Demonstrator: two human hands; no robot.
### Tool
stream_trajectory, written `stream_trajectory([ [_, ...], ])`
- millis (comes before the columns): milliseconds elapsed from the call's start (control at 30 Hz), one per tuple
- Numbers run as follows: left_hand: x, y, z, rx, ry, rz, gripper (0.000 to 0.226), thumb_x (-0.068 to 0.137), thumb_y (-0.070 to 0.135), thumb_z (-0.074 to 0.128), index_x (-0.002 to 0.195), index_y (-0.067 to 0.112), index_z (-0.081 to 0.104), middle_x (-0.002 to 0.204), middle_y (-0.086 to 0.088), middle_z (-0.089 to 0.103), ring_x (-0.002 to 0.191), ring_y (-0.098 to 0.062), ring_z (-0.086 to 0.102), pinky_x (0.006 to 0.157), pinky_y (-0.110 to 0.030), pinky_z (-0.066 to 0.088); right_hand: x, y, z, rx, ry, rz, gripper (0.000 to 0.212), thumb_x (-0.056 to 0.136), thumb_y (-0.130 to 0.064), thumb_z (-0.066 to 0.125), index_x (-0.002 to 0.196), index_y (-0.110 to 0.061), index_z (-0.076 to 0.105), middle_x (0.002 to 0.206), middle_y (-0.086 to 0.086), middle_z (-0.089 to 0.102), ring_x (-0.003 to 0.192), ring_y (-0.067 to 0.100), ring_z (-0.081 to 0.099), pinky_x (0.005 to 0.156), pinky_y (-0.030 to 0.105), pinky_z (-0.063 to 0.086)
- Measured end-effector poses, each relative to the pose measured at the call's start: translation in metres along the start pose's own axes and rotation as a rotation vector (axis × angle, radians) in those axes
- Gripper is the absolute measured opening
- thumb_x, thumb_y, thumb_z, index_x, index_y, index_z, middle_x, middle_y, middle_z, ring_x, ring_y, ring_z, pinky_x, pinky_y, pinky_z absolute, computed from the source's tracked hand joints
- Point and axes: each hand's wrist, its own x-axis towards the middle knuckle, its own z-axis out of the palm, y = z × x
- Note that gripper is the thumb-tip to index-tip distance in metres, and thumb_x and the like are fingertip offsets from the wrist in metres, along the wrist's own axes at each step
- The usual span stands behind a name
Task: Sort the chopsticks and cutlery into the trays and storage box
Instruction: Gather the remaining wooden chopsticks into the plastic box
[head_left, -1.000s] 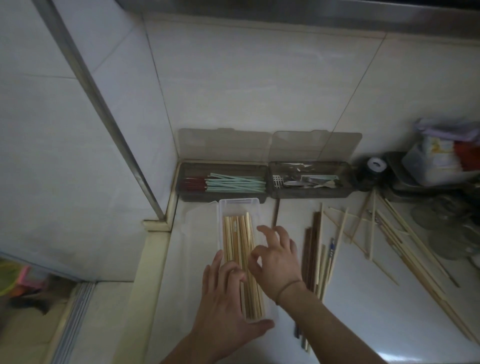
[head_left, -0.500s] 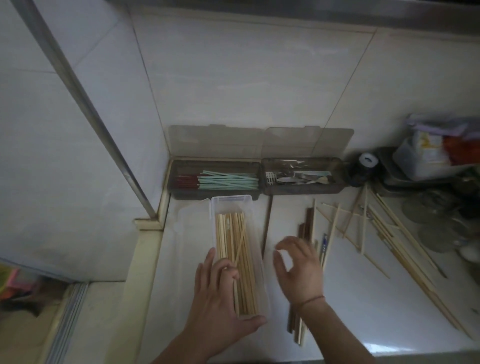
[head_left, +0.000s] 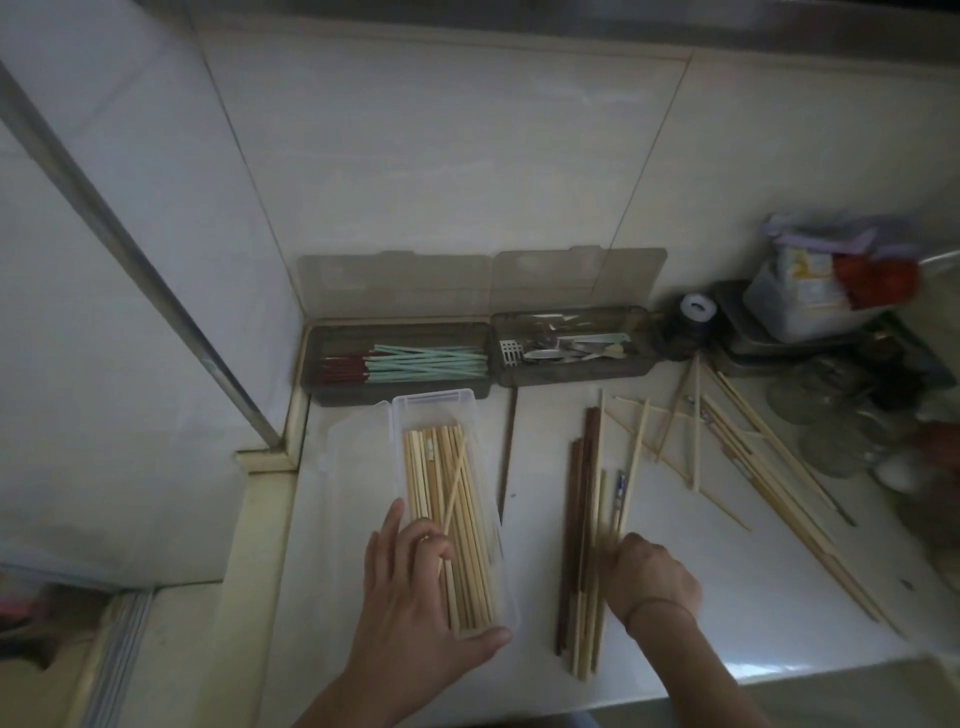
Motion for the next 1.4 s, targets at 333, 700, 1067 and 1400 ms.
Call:
stream_trajectory([
  [333, 0.0, 0.002, -0.003, 0.008, 0.005, -0.009, 0.084, 0.053, 0.086, 0.066, 0.106, 0.025, 0.041, 0.126, 0.003, 0.041, 0.146, -0.033, 0.018, 0.107, -0.06, 0.036, -0.003, -0.003, -0.036, 0.241, -0.038, -0.125, 0.02, 0.085, -0.037, 0.058, 0.079, -0.019, 0.062, 0.079, 0.004, 0.066, 0.078, 0.026, 0.064, 0.071, 0.035, 0.054],
  [700, -0.001, 0.001, -0.001, 0.025, -0.029, -0.042, 0.089, 0.055, 0.092, 0.056, 0.112, 0.027, 0.036, 0.131, 0.002, 0.041, 0.147, -0.03, 0.014, 0.109, -0.063, 0.032, -0.049, -0.072, -0.108, 1.503, -0.348, -0.512, 0.029, 0.094, 0.003, 0.046, 0.115, -0.012, 0.059, 0.098, 0.009, 0.072, 0.079, 0.028, 0.071, 0.058, 0.031, 0.057],
  [1067, 0.002, 0.004, -0.003, 0.017, 0.033, -0.007, 0.089, 0.049, 0.085, 0.067, 0.108, 0.025, 0.039, 0.128, 0.004, 0.038, 0.145, -0.03, 0.017, 0.105, -0.061, 0.038, -0.031, -0.097, -0.036, 0.436, 0.063, -0.638, 0.027, 0.092, -0.044, 0.054, 0.082, -0.028, 0.074, 0.129, -0.015, 0.047, 0.129, 0.013, 0.03, 0.104, 0.03, 0.031],
  [1400, 0.002, 0.004, -0.003, -0.015, 0.03, -0.01, 0.085, 0.049, 0.085, 0.068, 0.103, 0.027, 0.038, 0.125, 0.003, 0.044, 0.147, -0.031, 0.017, 0.104, -0.062, 0.039, -0.044, -0.109, -0.01, -0.138, 0.148, -0.595, 0.043, 0.09, -0.058, 0.042, 0.099, -0.028, 0.071, 0.15, -0.005, 0.034, 0.144, 0.029, 0.01, 0.113, 0.053, 0.012],
])
